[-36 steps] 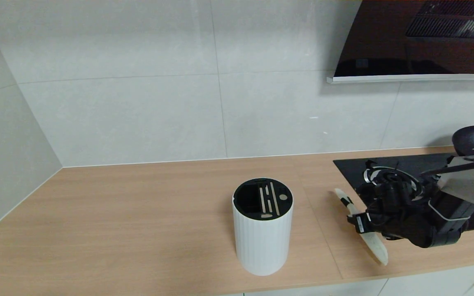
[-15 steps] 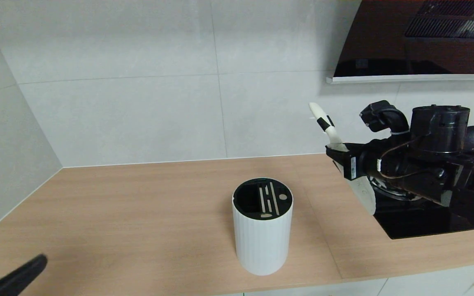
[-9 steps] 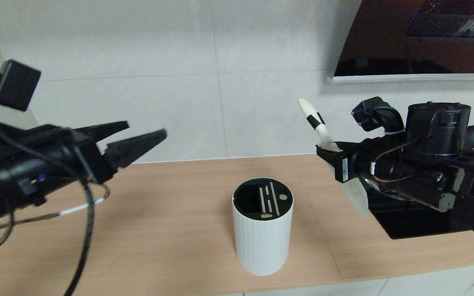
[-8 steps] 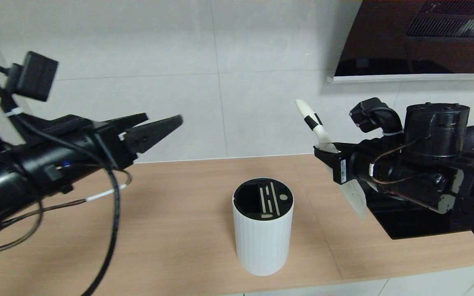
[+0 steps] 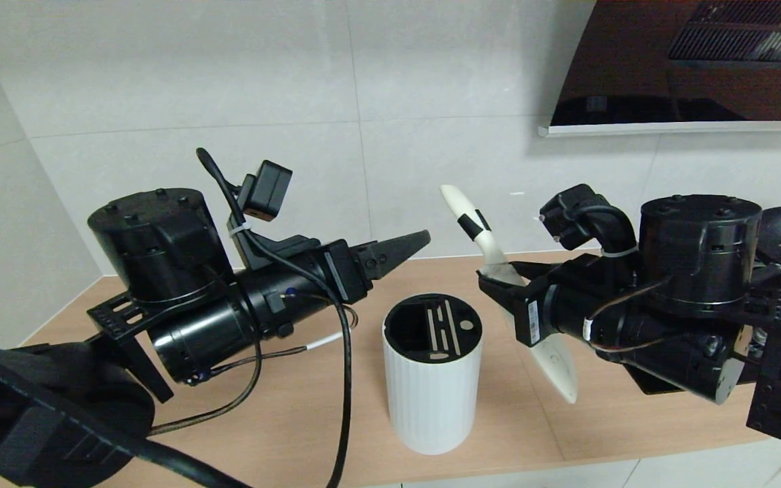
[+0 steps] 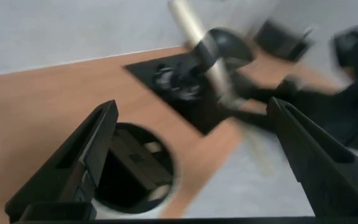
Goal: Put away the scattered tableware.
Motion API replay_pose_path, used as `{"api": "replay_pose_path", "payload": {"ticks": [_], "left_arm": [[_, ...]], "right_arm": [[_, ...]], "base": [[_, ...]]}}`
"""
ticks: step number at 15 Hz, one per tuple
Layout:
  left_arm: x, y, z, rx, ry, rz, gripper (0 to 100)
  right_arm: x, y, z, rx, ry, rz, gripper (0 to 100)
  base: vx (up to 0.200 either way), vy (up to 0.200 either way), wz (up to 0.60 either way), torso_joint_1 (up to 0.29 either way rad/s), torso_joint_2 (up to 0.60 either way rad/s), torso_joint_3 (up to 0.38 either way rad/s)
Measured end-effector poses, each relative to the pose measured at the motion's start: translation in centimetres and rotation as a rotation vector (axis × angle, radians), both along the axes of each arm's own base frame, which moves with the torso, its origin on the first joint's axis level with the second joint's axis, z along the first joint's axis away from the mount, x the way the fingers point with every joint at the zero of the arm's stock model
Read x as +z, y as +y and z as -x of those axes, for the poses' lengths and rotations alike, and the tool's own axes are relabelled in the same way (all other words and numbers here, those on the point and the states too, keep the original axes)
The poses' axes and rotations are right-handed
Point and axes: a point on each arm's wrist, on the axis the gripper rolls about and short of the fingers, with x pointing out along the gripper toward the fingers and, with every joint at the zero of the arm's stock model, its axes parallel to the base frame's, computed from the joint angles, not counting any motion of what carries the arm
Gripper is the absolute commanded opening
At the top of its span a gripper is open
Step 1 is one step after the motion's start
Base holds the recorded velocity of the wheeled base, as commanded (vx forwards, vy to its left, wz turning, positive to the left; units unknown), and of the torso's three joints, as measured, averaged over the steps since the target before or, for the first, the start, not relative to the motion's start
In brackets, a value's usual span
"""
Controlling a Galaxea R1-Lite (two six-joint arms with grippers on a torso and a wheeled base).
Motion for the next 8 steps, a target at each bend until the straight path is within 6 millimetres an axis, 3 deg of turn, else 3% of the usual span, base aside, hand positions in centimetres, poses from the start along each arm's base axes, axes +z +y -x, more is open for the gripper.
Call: {"api": "replay_pose_path", "payload": {"ticks": [8], "left_arm": [[-1.4,-2.1,0.0,-0.065,0.087,0.032,100]], "right_arm": [[-0.3,2.3,2.3,0.102,0.030,-0.025,0]], "base": [[0.000,0.000,0.00,0.000,0.00,0.000]]}}
